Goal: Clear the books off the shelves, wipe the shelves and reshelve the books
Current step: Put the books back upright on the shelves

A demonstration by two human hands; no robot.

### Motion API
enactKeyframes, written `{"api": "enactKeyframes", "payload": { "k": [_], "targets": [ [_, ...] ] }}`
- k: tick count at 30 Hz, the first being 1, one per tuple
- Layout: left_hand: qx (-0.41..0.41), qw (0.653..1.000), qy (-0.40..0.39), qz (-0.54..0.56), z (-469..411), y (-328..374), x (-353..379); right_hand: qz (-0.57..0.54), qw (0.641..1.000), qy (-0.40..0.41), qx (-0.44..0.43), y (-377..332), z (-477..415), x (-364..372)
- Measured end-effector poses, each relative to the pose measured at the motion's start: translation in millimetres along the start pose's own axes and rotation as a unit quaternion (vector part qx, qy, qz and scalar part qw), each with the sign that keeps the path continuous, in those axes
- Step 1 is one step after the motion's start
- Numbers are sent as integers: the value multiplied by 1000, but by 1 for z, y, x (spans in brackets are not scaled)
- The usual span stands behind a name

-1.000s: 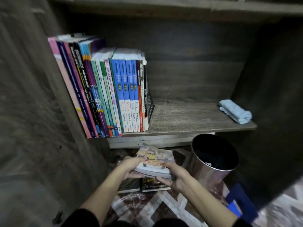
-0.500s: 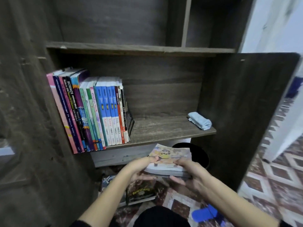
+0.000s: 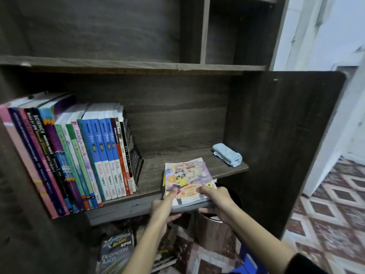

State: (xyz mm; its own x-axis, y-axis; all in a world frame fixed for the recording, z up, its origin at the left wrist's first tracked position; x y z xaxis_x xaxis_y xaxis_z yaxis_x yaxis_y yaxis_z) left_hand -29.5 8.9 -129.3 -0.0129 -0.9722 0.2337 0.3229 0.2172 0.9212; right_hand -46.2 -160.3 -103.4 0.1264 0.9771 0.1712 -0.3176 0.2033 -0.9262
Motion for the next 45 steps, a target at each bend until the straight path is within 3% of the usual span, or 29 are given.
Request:
{"api": "enactKeyframes", "payload": {
  "k": [6, 14, 18, 22, 25, 29, 32, 36, 41, 45],
  "targets": [
    [-3, 1000, 10, -2, -40, -1, -2, 52, 998, -17, 17, -1, -49, 1],
    [-76, 997, -14, 1, -73, -15, -12, 122, 989, -10, 88, 11, -84, 6],
    [-114, 992, -44, -31, -79, -20, -16, 211, 976, 35, 47, 6, -90, -5],
    [-104, 988, -52, -98, -85, -17, -27, 459, 879, 91, -90, -13, -75, -4],
    [-108, 991, -61, -52, -85, -16, -22, 558, 796, 19, -232, -21, -60, 20],
    [-100, 993, -66, -17, -91, -16, -17, 698, 674, -74, -228, 0, -62, 38],
    [-98, 993, -59, -7, -94, -17, -18, 758, 599, -29, -258, 12, -64, 42],
    [-89, 995, -35, -31, -99, -18, -21, 768, 587, 55, -250, 21, -71, 44],
    [-69, 996, 9, -53, -93, -8, -19, 750, 563, 108, -330, 17, -70, 46],
    [-59, 997, 4, -54, -90, -2, -14, 717, 582, 141, -356, 14, -72, 43]
  ]
}}
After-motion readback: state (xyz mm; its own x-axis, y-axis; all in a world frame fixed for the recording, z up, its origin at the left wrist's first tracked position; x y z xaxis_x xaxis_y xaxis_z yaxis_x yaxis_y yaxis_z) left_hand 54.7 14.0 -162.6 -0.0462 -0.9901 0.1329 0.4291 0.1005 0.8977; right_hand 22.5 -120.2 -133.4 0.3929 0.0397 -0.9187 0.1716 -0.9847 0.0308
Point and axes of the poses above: each hand's wrist, its own z-axis away from the middle knuckle, its own x-axis out of the palm, y = z × x, the point moved 7 cm from there along -z, towards the middle knuckle, and after that the axes turned 10 degrees about -y, right-handed, at the moved point
